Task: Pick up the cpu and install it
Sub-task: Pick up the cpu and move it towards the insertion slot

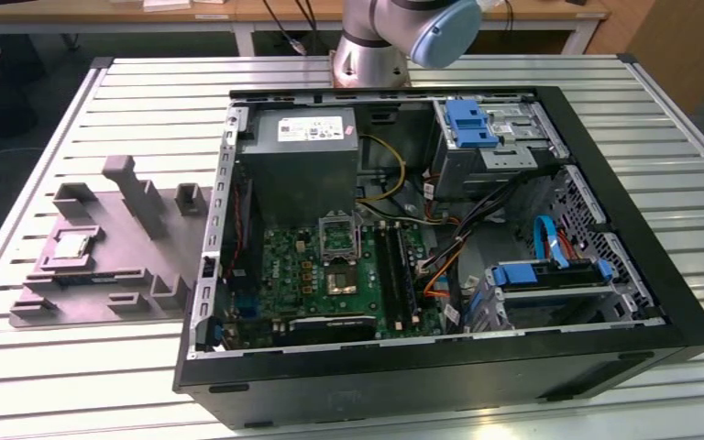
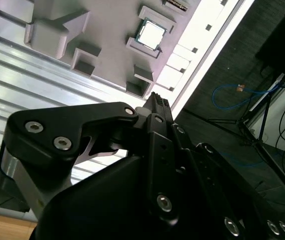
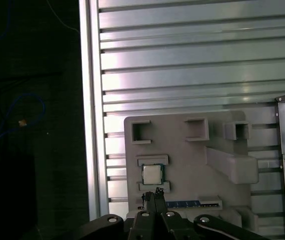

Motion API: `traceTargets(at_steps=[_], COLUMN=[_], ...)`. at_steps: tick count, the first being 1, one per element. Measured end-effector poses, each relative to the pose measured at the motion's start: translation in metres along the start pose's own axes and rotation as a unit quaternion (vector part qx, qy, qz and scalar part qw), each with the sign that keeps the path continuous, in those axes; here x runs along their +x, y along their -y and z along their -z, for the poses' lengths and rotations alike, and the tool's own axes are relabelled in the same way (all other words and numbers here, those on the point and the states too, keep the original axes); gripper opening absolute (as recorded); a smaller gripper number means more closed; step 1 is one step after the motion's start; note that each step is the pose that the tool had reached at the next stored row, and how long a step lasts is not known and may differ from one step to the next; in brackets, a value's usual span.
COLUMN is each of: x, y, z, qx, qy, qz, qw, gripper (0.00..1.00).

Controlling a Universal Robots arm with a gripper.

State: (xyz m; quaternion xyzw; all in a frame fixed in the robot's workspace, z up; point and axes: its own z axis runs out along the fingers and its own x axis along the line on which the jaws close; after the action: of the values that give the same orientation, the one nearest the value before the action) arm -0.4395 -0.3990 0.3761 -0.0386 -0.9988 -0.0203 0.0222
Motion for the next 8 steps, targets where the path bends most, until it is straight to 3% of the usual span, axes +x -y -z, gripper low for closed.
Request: traceTargets(at_steps=[8], x=[0.0000], y=[0.0000], z=[-0.0001], qx=[0.0000], qy=[0.0000], qz=[0.000], qw=[1.0000], gripper=[0.11])
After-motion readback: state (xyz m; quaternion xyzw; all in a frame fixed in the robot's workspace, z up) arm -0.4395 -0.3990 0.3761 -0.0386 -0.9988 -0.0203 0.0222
